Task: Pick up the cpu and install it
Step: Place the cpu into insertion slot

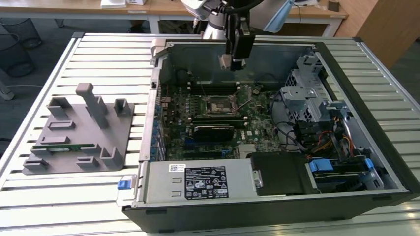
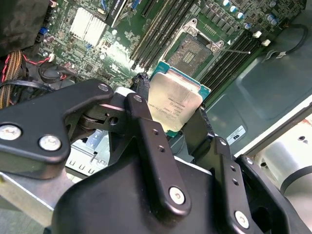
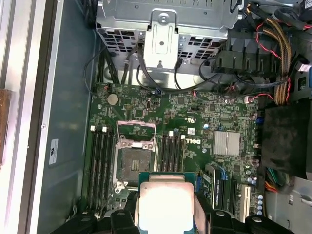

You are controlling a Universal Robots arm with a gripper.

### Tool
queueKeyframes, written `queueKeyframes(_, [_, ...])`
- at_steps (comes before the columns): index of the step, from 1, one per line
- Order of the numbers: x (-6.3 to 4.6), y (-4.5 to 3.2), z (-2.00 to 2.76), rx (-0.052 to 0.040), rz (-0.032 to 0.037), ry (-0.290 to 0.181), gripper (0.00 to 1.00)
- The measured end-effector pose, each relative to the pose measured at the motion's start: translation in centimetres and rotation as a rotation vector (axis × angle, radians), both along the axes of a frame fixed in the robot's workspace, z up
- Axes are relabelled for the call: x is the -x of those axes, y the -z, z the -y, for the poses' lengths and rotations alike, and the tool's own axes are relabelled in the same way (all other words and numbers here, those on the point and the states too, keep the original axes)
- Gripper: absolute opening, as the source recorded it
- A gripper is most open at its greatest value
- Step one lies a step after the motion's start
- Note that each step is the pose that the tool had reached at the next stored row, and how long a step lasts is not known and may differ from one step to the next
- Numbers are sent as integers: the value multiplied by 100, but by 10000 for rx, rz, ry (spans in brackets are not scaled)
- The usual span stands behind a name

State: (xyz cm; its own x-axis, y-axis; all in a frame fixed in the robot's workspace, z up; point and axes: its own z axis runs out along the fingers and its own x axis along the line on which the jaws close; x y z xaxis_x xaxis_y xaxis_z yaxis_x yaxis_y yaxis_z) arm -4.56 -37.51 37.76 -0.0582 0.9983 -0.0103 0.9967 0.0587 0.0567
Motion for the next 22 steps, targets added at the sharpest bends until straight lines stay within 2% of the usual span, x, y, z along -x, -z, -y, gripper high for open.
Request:
queueKeyframes(10, [0,74,-4,2,0,1,53])
queueKeyframes(16, [0,163,-57,11,0,1,53])
queueKeyframes(22, [0,273,-88,10,0,0,53])
